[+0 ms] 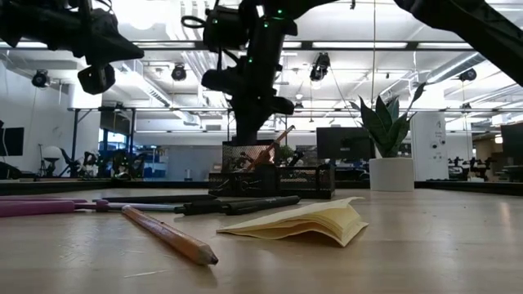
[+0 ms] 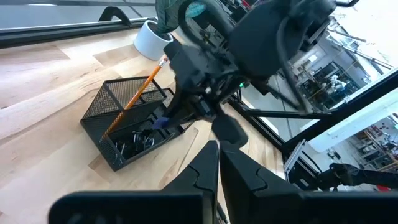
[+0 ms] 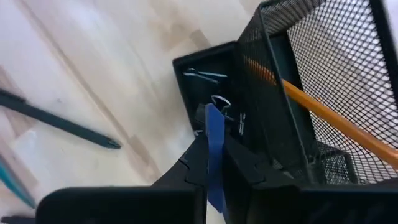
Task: Pick and place office supplies into organizer
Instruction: Put the blue eraser into the desk organizer, then put the left pen into the desk organizer
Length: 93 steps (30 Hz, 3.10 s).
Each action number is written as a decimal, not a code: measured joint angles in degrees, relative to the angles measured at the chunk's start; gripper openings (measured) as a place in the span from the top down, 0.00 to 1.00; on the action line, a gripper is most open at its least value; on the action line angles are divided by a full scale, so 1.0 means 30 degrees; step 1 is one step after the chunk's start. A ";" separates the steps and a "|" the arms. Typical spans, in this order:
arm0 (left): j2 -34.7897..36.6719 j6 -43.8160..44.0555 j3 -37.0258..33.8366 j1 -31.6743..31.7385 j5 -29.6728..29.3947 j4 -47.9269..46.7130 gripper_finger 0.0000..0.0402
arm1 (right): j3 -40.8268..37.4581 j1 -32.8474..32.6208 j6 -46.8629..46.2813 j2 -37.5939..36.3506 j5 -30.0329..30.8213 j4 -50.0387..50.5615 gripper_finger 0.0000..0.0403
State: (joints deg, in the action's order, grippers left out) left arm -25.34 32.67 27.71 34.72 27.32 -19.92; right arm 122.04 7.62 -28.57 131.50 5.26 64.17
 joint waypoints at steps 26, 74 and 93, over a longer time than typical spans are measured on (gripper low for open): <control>-0.0036 -0.0009 0.0006 0.0007 -0.0133 0.0000 1.00 | -0.0039 -0.2250 1.0455 -0.0346 -0.3400 -0.1682 0.56; -0.0262 -0.5106 0.0035 -0.5120 -0.1575 -0.0318 1.00 | -0.4215 -0.2567 1.3095 0.1780 -0.2068 -0.7407 0.81; 0.3484 -0.2473 -0.0398 -0.5379 -0.1781 -0.6905 1.00 | -0.5350 -0.1635 1.3525 0.1705 -0.3971 -0.8186 0.98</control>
State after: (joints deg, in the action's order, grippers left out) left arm -14.89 25.25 26.52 18.58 21.97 -40.64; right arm 105.99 2.71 12.01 136.62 -6.66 39.62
